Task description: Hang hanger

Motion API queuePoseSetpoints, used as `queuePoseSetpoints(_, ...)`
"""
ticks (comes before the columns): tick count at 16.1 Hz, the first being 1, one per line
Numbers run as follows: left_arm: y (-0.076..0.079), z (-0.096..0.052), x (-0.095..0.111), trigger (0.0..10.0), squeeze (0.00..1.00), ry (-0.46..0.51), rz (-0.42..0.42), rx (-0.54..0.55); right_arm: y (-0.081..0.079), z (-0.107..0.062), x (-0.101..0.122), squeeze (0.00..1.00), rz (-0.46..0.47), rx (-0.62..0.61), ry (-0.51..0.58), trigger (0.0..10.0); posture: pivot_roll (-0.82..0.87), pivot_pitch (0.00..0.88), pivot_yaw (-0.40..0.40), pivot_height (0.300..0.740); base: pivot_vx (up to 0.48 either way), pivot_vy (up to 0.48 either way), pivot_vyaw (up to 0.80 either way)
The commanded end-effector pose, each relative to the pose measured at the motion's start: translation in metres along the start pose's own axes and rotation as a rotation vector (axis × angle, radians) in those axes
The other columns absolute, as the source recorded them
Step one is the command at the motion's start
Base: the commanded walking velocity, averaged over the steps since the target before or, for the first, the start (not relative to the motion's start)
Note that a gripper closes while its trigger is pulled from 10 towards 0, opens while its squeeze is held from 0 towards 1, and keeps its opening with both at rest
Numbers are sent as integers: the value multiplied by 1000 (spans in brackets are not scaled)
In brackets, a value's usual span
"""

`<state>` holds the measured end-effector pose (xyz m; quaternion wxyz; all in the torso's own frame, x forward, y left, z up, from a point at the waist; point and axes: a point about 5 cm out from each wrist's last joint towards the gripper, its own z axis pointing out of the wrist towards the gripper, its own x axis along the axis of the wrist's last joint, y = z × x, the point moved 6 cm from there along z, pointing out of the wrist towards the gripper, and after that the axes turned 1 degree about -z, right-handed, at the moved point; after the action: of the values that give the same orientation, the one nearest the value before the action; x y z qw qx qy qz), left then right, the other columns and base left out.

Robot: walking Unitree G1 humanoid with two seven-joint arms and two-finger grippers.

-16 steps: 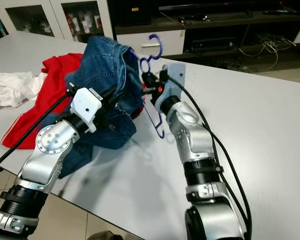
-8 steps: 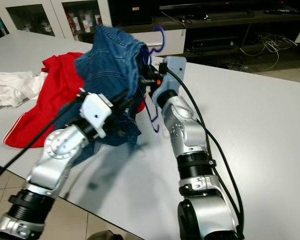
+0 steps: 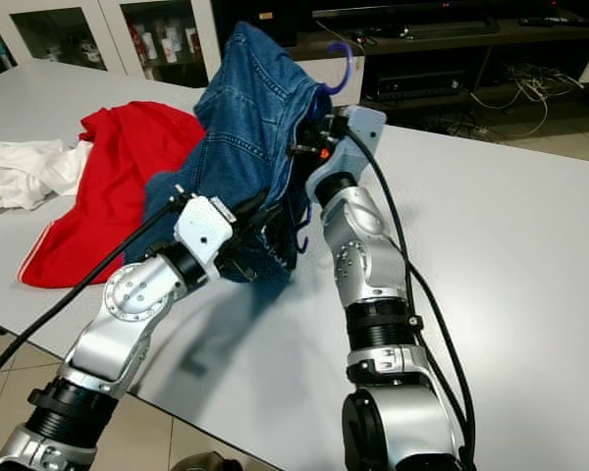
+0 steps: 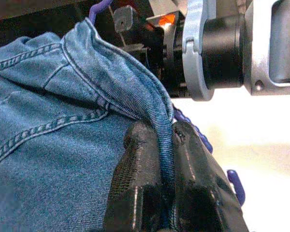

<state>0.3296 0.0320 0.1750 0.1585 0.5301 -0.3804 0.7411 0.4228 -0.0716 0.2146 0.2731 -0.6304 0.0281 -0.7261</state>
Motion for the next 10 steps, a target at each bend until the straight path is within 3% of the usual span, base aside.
queuePoseSetpoints(1,11,-1,-4,0,0,-13,1,-56,-10,6,38,0,0,20,137,10000,-50,0,67,740,0,0,0)
queuePoseSetpoints(3,7,6,-12,0,0,-57,-26,-18,-13,8,45,0,24,31,163,10000,-52,0,67,740,0,0,0)
queuePoseSetpoints(4,0,8,-18,4431,0,-92,-50,27,-17,7,47,0,32,51,175,10000,-51,0,66,740,0,0,0)
queuePoseSetpoints(5,-2,8,-20,10000,0,-103,-55,41,-18,7,48,0,34,57,179,10000,-51,0,66,740,0,0,0)
queuePoseSetpoints(7,-12,7,-12,10000,0,-66,-14,74,-33,2,48,0,7,141,195,10000,-50,0,65,740,0,0,0)
queuePoseSetpoints(8,-16,5,-10,10000,1000,-52,15,89,-38,0,45,0,-15,174,190,10000,-48,0,63,740,0,0,0)
queuePoseSetpoints(10,-11,2,-9,10000,1000,-47,36,39,-42,-6,38,0,-45,215,176,10000,-46,0,61,740,0,0,0)
